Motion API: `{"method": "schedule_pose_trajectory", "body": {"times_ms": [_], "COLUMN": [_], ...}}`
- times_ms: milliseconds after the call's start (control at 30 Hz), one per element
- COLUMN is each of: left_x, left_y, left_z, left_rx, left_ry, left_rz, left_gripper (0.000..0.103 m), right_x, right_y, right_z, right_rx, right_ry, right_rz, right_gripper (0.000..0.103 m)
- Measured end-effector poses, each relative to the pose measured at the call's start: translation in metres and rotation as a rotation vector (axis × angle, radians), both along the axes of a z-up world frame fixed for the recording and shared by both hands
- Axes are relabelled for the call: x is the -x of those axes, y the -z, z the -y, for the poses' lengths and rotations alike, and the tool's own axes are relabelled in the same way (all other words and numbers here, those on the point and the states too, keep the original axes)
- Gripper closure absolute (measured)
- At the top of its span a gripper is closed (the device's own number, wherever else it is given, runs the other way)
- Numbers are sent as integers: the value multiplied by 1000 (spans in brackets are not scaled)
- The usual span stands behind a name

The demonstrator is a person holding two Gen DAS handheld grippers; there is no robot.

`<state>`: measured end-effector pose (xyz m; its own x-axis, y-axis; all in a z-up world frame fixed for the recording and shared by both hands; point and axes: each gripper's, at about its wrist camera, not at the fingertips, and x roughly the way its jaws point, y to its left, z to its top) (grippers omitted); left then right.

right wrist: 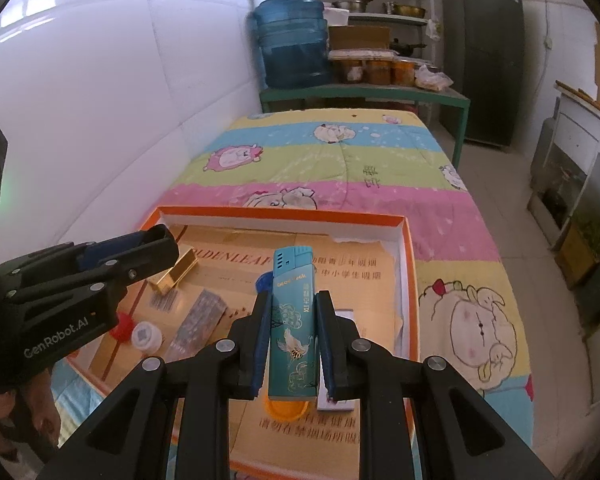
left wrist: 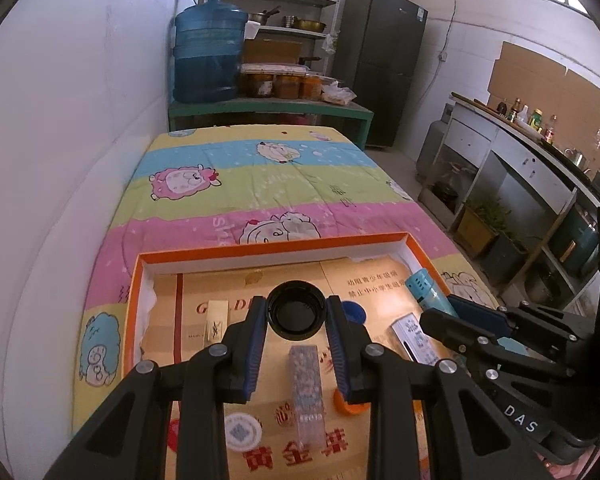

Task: Organize rigid objects
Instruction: 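Carry the black cap with the left gripper while the right gripper carries the lighter into the tray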

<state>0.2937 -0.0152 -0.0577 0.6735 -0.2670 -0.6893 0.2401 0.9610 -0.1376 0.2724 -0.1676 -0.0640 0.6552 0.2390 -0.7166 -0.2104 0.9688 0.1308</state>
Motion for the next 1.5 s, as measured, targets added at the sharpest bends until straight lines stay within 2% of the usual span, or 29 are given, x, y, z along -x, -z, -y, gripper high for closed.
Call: {"method": "schedule_pose_trajectory", "body": {"times_ms": [833, 1500], "left_x": [-56, -77], "left_y": [28, 55], "left_z": [4, 4], "left_rx": [1, 5], "left_ry": [-3, -9], "left_rz": [-89, -185], "left_gripper": [73, 73], "right_x": [-72, -104], "right_y": [26, 55], "right_z": [2, 2], "right_rx": [17, 18], "right_ry": [-12, -43], "right_rz": [-74, -210], "right_gripper": [81, 81]}}
